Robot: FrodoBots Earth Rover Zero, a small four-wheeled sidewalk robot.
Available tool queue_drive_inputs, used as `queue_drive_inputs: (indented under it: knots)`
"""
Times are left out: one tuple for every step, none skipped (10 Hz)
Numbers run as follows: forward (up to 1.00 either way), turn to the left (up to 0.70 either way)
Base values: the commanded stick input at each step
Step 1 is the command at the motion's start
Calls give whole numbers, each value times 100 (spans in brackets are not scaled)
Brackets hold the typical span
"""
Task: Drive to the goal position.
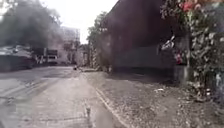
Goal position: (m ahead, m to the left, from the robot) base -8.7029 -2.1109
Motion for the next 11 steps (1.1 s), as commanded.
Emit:
queue_drive_inputs:
  knots:
    - [100, 27]
    - [100, 27]
    - [100, 27]
    - [100, 27]
    - [100, 27]
    - [100, 27]
    - [100, 27]
    - [100, 27]
    - [100, 27]
    - [100, 27]
    - [100, 27]
